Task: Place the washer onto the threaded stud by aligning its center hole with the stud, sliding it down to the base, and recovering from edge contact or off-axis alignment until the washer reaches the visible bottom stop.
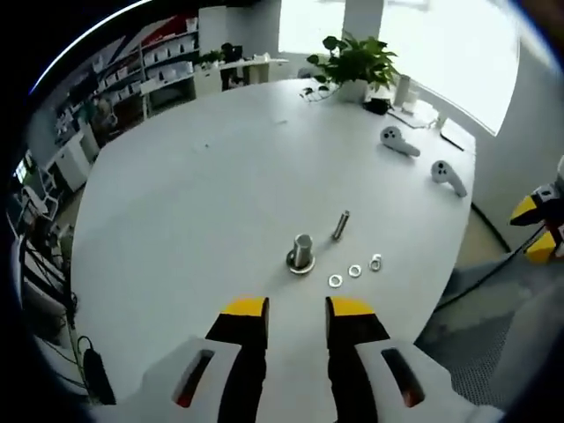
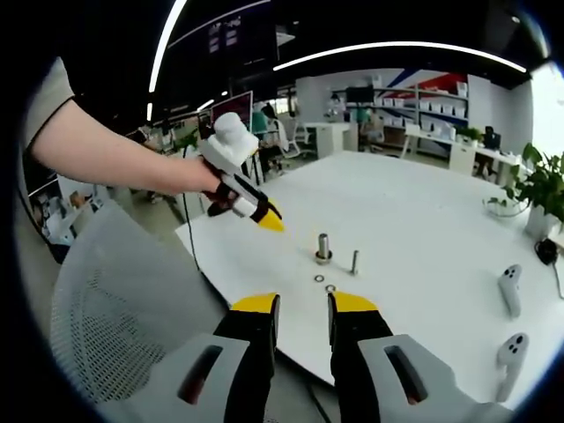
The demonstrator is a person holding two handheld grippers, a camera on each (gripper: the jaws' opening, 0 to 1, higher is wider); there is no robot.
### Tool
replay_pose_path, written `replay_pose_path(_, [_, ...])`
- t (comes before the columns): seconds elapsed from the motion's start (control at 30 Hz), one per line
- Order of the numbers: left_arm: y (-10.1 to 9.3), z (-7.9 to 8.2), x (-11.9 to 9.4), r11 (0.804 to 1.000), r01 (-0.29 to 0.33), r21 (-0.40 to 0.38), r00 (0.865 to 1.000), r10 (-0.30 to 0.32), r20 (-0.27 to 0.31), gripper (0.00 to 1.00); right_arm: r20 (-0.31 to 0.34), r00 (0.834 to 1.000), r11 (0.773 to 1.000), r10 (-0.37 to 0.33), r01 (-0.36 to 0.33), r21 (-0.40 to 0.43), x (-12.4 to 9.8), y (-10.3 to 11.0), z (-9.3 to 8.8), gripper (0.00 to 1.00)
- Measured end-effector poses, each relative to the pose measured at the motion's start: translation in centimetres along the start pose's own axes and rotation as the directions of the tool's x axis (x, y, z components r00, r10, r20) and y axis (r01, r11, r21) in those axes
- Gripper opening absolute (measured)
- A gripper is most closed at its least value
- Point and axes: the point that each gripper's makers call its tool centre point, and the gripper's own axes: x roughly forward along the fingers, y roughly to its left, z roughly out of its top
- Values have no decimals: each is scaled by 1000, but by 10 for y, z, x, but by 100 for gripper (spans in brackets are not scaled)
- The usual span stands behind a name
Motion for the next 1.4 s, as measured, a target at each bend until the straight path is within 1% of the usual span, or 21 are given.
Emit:
replay_pose_path(0.1, [-1,0,-14,1000,0,-3,1000,0,27,26,-3,1000,1000,0,0,2,0,0,-1,25])
replay_pose_path(0.17, [-2,0,-23,999,10,-54,998,-7,68,29,-8,1000,1000,2,-2,3,0,1,-2,25])
replay_pose_path(0.2, [-1,0,-30,996,6,-94,995,3,97,29,-11,1000,1000,2,-2,3,0,1,-2,25])
replay_pose_path(0.27, [-1,-6,-40,992,10,-125,993,5,120,29,-16,1000,1000,-3,3,7,1,-1,-2,25])
replay_pose_path(0.3, [-2,-10,-43,993,10,-114,994,2,110,30,-17,1000,1000,-6,6,9,1,-1,-3,25])
replay_pose_path(0.43, [-1,-24,-57,993,8,-120,994,6,113,30,-16,1000,1000,-11,11,17,0,-2,-3,25])
replay_pose_path(0.57, [0,-29,-75,988,10,-152,988,14,153,33,-37,999,1000,-10,11,27,1,-2,-7,25])
replay_pose_path(0.67, [0,-34,-84,988,6,-151,986,19,166,33,-43,999,1000,-8,10,28,1,-2,-8,25])
replay_pose_path(0.77, [-7,-35,-91,984,33,-178,981,2,195,33,-39,999,999,-15,16,37,1,-3,-7,25])
replay_pose_path(0.93, [-19,-45,-103,989,40,-140,980,-12,197,33,-45,999,998,-24,27,48,1,-6,-8,26])
replay_pose_path(0.97, [-19,-44,-105,990,39,-138,980,-11,198,33,-44,999,998,-30,32,53,1,-6,-8,26])
replay_pose_path(1.03, [-18,-42,-113,991,29,-129,976,0,218,33,-43,998,998,-36,38,53,0,-7,-8,26])
replay_pose_path(1.13, [-22,-41,-120,990,39,-137,970,-5,242,34,-44,998,997,-39,41,60,1,-8,-8,26])
replay_pose_path(1.2, [-26,-45,-122,995,36,-95,973,-13,232,35,-54,998,997,-37,40,58,1,-8,-10,26])
replay_pose_path(1.23, [-28,-48,-123,998,27,-59,976,-14,219,35,-61,997,998,-36,40,52,1,-7,-11,26])
replay_pose_path(1.33, [-30,-53,-127,998,32,-59,973,-18,232,35,-79,997,999,-25,29,46,2,-5,-14,26])
replay_pose_path(1.4, [-29,-60,-126,996,36,-79,971,-16,238,34,-84,996,998,-31,35,46,2,-6,-15,26])
